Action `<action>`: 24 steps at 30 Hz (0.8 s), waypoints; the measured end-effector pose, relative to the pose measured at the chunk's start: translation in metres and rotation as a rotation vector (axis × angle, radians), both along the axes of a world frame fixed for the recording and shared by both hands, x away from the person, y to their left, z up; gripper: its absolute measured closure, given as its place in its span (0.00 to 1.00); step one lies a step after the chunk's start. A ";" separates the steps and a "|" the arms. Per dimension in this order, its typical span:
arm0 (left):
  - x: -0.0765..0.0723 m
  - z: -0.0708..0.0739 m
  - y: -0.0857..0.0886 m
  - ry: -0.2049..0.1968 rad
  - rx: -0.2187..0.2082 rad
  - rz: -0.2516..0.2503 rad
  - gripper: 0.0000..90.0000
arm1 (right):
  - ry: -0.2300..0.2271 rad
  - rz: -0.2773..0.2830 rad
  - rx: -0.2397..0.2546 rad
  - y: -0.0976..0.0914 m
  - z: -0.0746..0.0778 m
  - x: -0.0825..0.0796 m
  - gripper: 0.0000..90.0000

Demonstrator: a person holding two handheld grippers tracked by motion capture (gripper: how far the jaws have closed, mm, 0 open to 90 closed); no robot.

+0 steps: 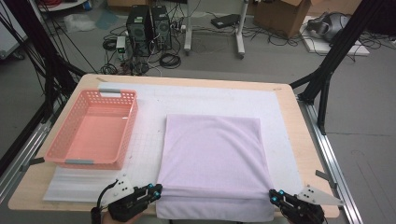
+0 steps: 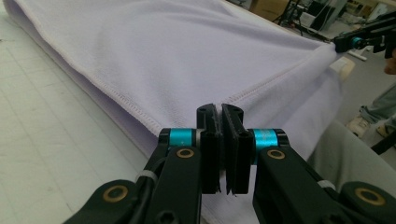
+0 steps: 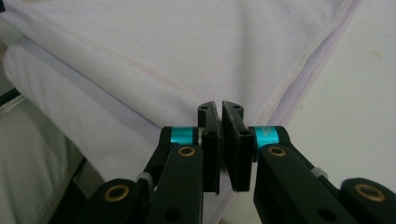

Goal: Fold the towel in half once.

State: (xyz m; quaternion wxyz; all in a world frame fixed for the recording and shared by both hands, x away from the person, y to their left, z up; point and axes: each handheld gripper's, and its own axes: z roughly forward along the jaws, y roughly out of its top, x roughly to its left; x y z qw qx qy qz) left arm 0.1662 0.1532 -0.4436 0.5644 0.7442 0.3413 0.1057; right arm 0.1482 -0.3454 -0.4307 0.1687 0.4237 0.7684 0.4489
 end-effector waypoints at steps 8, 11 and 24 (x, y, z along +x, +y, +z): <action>-0.020 -0.001 0.000 0.002 0.012 -0.025 0.95 | -0.004 0.012 -0.003 -0.003 0.001 -0.023 0.95; -0.025 -0.006 0.000 0.029 0.017 -0.027 0.94 | 0.009 0.021 -0.008 -0.003 -0.001 -0.026 0.95; -0.006 -0.002 0.013 0.041 -0.069 0.096 0.54 | -0.031 -0.035 0.023 -0.011 0.005 -0.015 0.76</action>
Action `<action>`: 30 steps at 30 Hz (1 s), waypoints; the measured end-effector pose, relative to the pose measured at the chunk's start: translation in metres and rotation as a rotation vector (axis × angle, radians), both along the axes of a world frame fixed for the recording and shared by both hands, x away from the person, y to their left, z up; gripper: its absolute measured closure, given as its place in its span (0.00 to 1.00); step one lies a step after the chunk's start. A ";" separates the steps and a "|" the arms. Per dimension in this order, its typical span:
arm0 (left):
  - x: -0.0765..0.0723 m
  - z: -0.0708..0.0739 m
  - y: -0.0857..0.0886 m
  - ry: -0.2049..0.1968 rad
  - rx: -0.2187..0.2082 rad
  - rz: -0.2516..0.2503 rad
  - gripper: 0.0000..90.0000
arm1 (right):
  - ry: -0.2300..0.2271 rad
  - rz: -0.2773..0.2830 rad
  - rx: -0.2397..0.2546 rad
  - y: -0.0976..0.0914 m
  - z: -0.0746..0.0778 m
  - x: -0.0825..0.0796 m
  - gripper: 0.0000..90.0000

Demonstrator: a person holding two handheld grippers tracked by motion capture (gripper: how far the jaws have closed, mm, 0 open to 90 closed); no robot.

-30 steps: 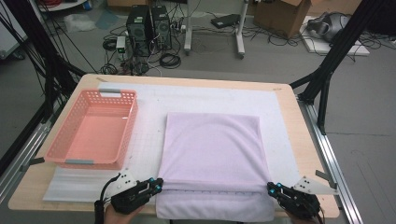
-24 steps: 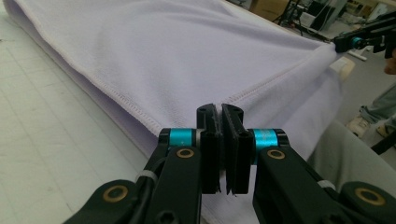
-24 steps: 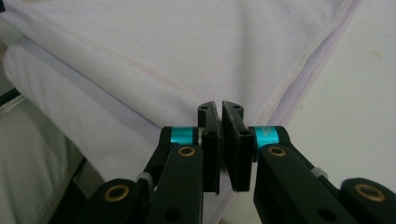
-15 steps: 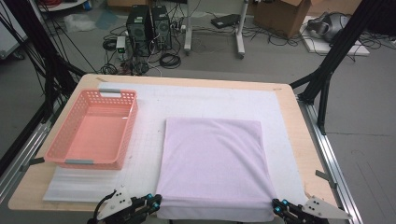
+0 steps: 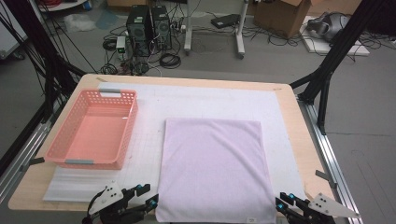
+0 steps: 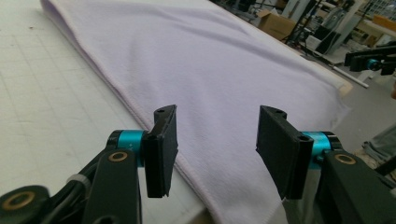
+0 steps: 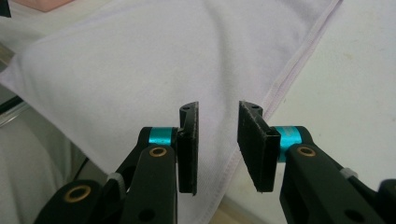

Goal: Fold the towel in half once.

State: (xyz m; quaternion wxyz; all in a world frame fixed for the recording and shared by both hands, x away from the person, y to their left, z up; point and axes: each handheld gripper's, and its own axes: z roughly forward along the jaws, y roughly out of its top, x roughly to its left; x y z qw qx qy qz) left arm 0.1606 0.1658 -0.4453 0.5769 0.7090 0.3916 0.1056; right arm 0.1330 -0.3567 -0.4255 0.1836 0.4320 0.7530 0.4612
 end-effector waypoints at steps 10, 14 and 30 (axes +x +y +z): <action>0.032 0.006 -0.001 -0.028 0.014 0.041 0.59 | 0.006 -0.009 -0.005 0.004 -0.002 0.038 0.81; 0.056 0.004 -0.005 -0.003 0.030 0.050 0.61 | 0.015 -0.017 0.005 0.001 -0.003 0.056 0.81; 0.150 0.009 -0.032 0.047 0.061 0.037 0.64 | 0.078 -0.046 -0.034 0.006 -0.008 0.148 0.81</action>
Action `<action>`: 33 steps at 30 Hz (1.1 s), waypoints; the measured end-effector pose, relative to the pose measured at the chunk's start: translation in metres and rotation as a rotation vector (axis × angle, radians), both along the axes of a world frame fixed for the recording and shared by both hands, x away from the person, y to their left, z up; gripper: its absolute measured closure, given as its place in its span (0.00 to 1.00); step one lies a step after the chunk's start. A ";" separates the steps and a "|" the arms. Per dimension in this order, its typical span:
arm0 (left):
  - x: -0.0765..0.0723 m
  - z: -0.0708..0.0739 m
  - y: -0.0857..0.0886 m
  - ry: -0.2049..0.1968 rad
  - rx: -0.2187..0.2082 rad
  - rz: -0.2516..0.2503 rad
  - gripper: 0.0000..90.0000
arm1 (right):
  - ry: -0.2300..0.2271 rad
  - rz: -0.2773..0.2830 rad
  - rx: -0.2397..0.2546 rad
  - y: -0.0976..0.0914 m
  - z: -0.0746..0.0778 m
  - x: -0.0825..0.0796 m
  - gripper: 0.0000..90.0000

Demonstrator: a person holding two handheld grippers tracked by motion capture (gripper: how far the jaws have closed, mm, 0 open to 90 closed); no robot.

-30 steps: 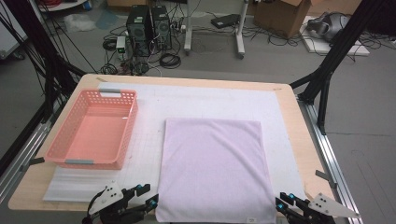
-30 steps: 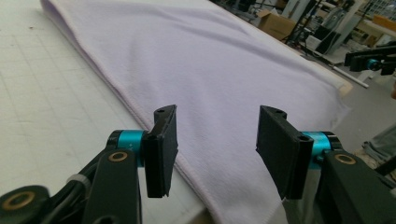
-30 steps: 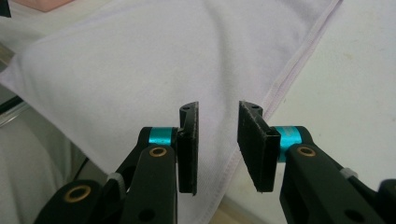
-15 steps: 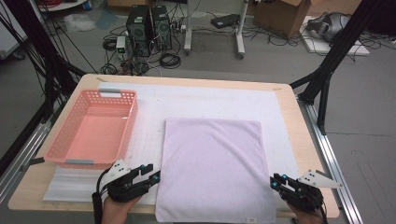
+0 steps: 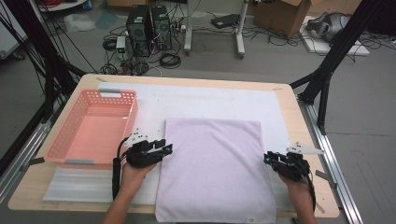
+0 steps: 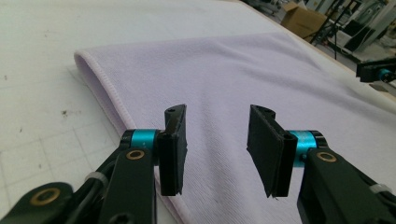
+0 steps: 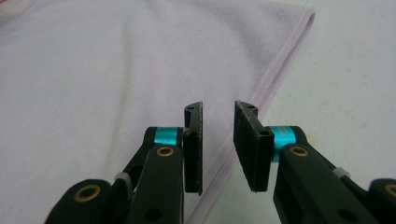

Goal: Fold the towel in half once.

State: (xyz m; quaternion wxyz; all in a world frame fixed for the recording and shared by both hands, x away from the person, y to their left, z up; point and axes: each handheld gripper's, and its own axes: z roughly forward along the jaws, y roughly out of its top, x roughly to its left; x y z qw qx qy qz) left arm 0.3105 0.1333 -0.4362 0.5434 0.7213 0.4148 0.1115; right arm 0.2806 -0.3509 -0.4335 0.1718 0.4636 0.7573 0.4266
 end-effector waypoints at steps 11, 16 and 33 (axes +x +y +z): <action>0.049 0.001 -0.010 0.051 0.061 0.048 0.66 | 0.026 0.043 -0.051 0.019 -0.003 0.063 0.82; 0.070 0.001 -0.019 0.056 0.111 0.051 0.68 | 0.038 0.058 -0.055 0.027 -0.004 0.084 0.81; 0.103 -0.015 -0.018 0.107 0.206 0.321 0.59 | 0.007 -0.124 -0.163 0.015 -0.014 0.121 0.88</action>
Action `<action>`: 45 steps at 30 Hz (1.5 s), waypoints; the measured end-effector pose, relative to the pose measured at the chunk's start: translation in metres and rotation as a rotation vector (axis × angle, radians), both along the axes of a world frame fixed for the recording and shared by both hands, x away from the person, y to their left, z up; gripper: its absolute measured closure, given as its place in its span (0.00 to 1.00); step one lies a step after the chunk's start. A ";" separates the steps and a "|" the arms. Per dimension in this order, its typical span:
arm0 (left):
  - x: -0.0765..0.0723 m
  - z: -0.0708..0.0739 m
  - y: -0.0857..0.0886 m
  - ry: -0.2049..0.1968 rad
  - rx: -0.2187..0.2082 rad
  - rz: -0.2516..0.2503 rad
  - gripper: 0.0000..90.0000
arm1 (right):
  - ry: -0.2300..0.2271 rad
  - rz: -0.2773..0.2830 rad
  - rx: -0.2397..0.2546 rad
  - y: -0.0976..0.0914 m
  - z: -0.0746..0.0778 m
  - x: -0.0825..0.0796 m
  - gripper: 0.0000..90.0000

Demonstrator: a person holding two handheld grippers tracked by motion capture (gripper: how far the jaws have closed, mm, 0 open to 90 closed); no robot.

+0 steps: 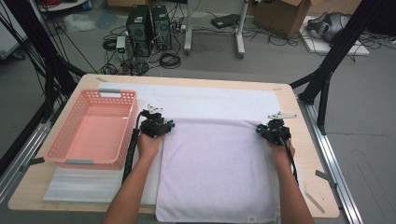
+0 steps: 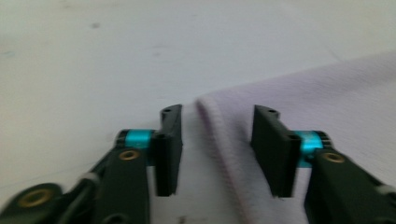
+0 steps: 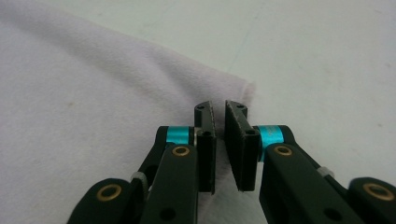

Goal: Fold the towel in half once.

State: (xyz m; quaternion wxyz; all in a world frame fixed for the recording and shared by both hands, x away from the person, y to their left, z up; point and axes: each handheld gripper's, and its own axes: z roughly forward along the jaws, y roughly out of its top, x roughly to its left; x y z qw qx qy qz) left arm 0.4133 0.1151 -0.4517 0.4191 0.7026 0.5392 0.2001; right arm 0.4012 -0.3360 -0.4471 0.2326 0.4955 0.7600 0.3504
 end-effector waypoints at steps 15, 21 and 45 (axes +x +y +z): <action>0.006 -0.001 -0.005 0.032 -0.019 -0.132 0.96 | 0.051 0.022 0.109 -0.007 -0.002 0.006 0.97; 0.011 0.007 -0.004 -0.045 -0.026 -0.096 0.96 | -0.013 0.002 0.075 -0.009 0.003 0.008 0.98; -0.055 0.024 -0.007 -0.154 -0.252 -0.343 0.21 | -0.107 0.161 0.227 -0.037 0.036 -0.065 0.25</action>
